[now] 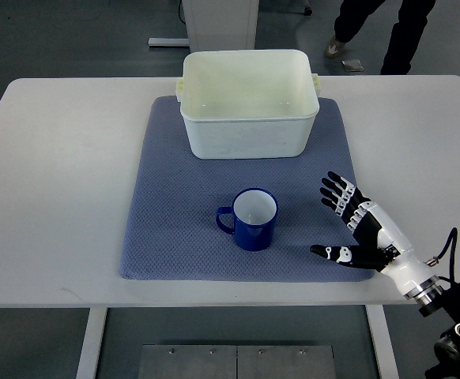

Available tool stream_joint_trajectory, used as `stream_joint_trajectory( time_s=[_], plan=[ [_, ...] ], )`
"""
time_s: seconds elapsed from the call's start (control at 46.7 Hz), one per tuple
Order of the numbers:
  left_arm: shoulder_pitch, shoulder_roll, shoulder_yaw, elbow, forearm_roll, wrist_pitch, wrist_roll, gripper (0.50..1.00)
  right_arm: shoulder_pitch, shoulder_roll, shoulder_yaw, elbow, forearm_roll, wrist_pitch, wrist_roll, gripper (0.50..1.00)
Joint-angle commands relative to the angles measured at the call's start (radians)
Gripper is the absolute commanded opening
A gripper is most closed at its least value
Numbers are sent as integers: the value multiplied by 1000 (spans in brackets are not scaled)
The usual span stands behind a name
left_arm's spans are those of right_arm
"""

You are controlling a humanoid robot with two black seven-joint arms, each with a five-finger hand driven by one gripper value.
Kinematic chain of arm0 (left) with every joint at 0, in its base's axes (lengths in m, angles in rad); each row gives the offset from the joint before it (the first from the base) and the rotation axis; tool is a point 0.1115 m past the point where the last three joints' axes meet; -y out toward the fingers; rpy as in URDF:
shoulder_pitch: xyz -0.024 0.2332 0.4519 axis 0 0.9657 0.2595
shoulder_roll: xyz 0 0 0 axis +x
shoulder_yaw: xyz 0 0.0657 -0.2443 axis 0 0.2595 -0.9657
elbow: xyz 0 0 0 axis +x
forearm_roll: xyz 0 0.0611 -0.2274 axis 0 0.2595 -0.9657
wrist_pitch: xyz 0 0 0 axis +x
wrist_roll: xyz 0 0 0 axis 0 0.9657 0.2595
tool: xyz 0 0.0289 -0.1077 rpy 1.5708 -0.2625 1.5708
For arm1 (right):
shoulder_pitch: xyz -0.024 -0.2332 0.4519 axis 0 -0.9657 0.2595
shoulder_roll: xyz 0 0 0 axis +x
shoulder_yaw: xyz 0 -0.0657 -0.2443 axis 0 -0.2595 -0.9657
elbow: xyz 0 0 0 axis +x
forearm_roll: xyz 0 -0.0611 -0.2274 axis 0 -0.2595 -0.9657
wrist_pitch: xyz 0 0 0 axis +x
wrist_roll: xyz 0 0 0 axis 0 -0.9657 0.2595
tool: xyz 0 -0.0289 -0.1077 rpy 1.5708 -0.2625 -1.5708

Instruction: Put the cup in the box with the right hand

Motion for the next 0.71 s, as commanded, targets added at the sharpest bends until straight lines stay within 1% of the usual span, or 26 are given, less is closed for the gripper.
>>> stream_joint_trajectory(
  time_s=[0.0, 0.214, 0.407, 0.685],
  plan=[
    [0, 0, 0, 0, 0, 0, 0, 1000, 9, 11, -21, -4, -6, -6, -2, 1000],
    [0, 0, 0, 0, 0, 0, 0, 1000, 20, 36, -70, -4, -13, -41, -24, 1000],
    [0, 0, 0, 0, 0, 0, 0, 1000, 57, 68, -116, -9, -17, -89, -42, 1000],
    [0, 0, 0, 0, 0, -1, 0, 1000, 63, 65, -111, -16, -13, -90, -45, 1000]
  ],
)
